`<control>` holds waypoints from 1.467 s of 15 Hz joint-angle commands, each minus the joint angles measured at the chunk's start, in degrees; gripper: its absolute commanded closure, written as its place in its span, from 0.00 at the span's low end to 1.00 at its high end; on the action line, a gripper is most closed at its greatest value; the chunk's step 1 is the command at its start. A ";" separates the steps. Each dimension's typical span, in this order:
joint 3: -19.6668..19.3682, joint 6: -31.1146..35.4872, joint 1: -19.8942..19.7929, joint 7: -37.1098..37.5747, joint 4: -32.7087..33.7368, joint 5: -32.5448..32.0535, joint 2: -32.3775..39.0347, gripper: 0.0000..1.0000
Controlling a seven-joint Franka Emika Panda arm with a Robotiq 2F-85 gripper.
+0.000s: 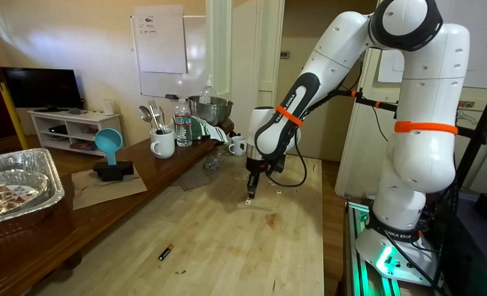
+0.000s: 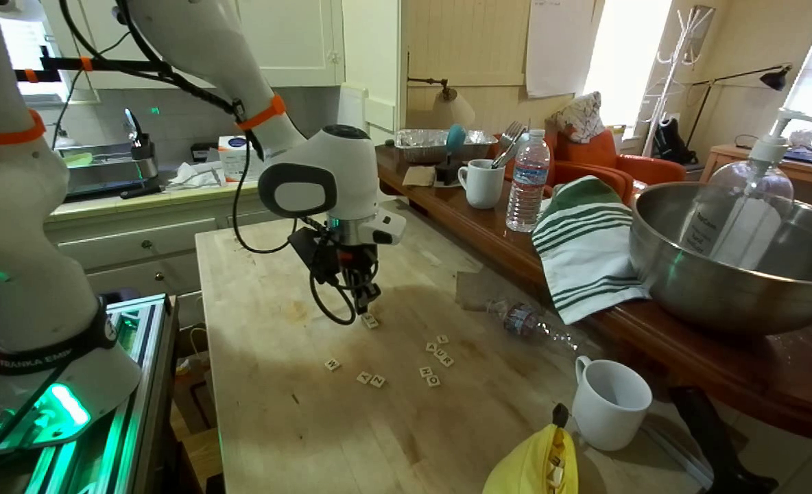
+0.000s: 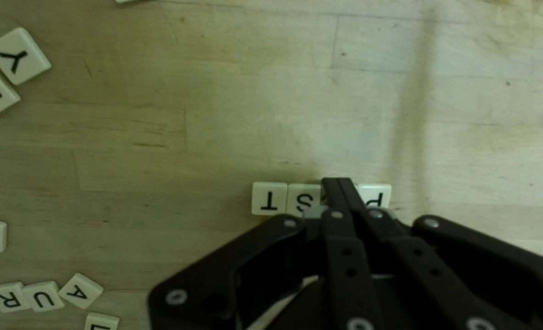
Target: Move three letter blocks to the far left, then move three more to the left.
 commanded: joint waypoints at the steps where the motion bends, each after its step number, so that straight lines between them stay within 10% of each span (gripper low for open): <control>1: 0.87 1.65 -1.29 -1.18 1.11 0.65 2.04 1.00; 22: 2.99 -0.84 -2.10 -0.97 4.43 0.80 5.76 1.00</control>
